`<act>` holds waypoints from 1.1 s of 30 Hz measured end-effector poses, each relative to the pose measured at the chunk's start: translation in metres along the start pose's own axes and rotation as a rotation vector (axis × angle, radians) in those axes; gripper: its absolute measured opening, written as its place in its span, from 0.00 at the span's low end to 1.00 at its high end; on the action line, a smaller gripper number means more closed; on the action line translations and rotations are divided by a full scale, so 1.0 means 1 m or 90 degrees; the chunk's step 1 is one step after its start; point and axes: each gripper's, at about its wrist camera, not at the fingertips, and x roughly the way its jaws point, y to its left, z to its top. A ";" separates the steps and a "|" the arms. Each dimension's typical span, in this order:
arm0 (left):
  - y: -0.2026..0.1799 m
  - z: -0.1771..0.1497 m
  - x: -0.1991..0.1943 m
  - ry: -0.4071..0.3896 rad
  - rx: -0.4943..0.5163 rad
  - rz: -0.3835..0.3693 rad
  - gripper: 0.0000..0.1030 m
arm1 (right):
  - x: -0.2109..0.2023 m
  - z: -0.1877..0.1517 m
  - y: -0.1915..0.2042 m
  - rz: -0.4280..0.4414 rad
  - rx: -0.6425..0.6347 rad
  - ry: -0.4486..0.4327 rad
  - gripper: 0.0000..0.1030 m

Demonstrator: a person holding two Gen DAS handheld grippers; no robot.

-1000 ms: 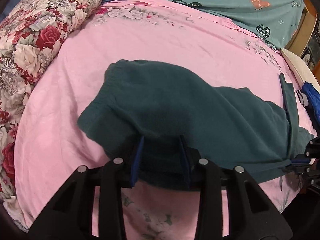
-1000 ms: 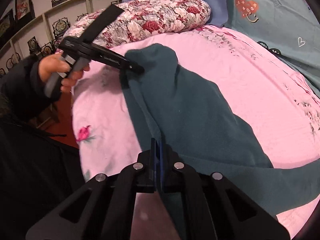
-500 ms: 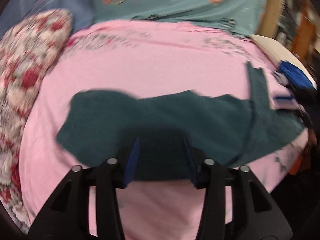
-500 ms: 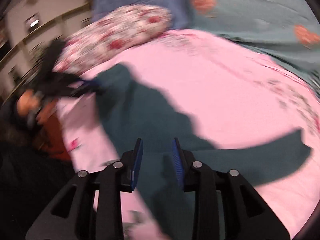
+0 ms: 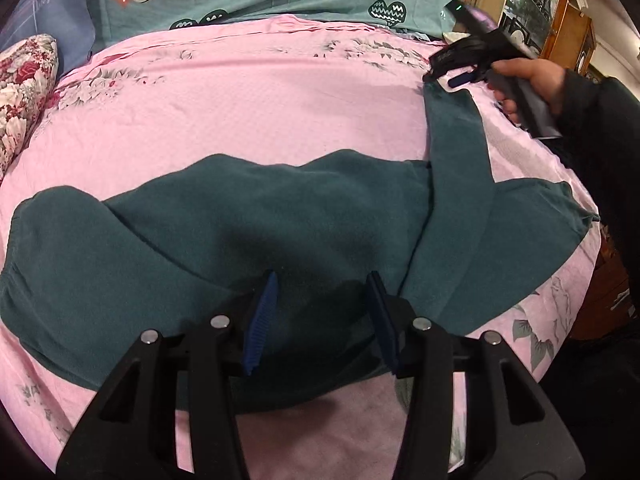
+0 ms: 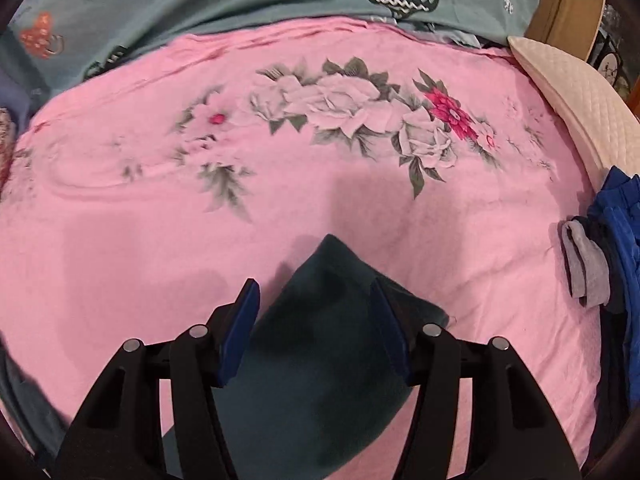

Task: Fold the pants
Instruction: 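Grasp the waistband with the left tool while the right tool folds the leg over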

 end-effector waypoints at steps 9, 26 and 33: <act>0.003 0.001 -0.001 -0.007 0.002 -0.017 0.47 | -0.074 -0.038 -0.039 0.148 -0.001 -0.125 0.03; -0.002 0.000 -0.003 0.017 0.027 -0.016 0.49 | -0.139 -0.339 -0.193 0.228 0.229 -0.177 0.03; -0.007 -0.005 -0.005 0.028 0.036 -0.002 0.53 | -0.176 -0.292 -0.203 0.150 0.172 -0.214 0.49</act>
